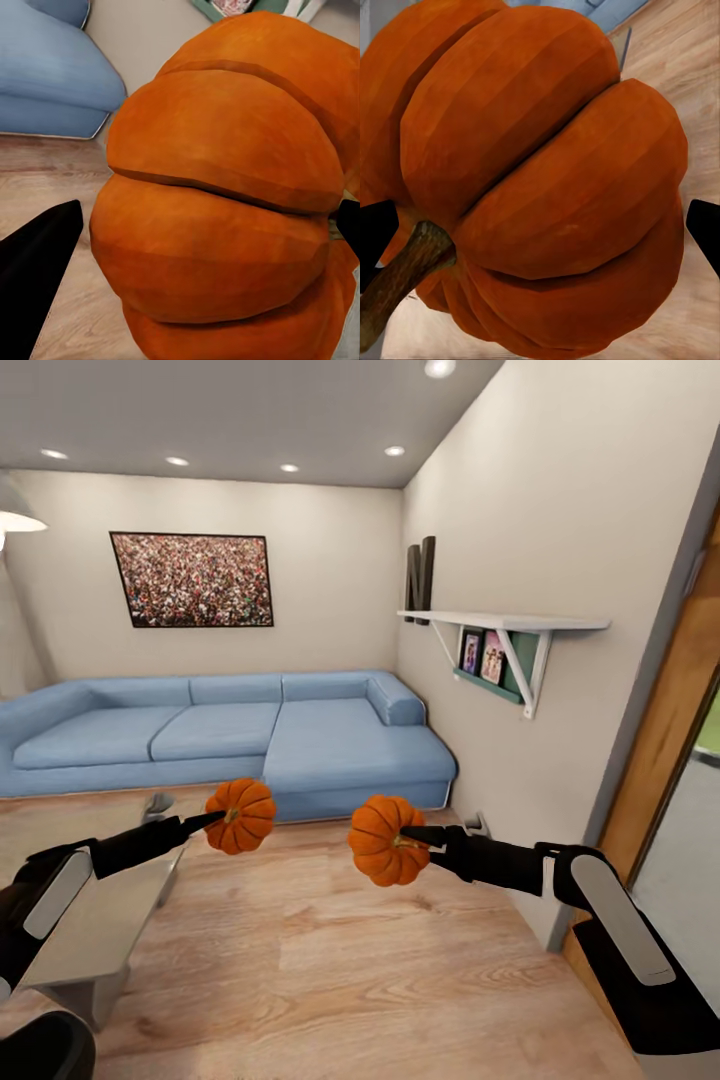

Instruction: Place each of the two pumpkins and all three candles from the living room inside a cabinet in the living room (use any cabinet), then make sure every cabinet is closed, and position the cauldron so it is next to a table in the living room.

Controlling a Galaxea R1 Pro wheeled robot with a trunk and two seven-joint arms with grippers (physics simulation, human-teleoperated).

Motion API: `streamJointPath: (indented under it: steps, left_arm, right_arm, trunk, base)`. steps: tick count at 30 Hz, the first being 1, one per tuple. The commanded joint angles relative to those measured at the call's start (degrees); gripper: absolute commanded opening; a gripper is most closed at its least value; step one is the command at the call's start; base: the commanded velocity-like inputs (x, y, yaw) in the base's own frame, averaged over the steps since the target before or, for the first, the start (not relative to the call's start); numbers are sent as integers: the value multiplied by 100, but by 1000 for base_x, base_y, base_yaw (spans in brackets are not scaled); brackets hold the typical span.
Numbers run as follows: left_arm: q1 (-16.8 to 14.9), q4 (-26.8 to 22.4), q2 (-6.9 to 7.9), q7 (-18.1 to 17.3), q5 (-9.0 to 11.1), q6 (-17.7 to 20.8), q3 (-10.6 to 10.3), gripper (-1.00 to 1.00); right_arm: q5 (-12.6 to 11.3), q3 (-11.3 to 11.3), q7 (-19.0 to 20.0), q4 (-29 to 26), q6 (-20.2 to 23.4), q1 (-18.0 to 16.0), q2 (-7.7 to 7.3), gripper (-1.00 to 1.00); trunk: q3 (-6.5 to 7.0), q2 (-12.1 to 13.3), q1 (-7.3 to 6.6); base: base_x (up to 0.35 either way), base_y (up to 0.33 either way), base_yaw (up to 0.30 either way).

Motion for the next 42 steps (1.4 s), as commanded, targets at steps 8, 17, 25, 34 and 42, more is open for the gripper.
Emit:
streamJointPath:
  steps: [8,17,25,34,42]
  left_arm:
    - [-8,-13,1,-1,82,52,-14,-100]
    - [-8,-14,3,-1,82,52,-14,-100]
    - [-8,-14,3,-1,82,52,-14,-100]
    - [-8,-14,3,-1,82,52,-14,-100]
    - [-8,-14,3,-1,82,52,-14,-100]
  right_arm:
    - [-120,2,-60,-8,3,-2,-4,-100]
    - [-120,2,-60,-8,3,-2,-4,-100]
    - [-112,11,-60,-8,3,-1,-4,-100]
    - [-98,18,-60,-8,3,-2,4,-100]
    - [-93,20,-60,-8,3,-1,4,-100]
  trunk:
    - [138,318,-177]
    - [300,679,-375]
    - [443,1000,-550]
    - [605,1361,-748]
    - [748,1682,-924]
  base:
    - [0,0,285]
    - [0,0,107]
    - [0,0,148]
    - [0,0,279]
    - [0,0,287]
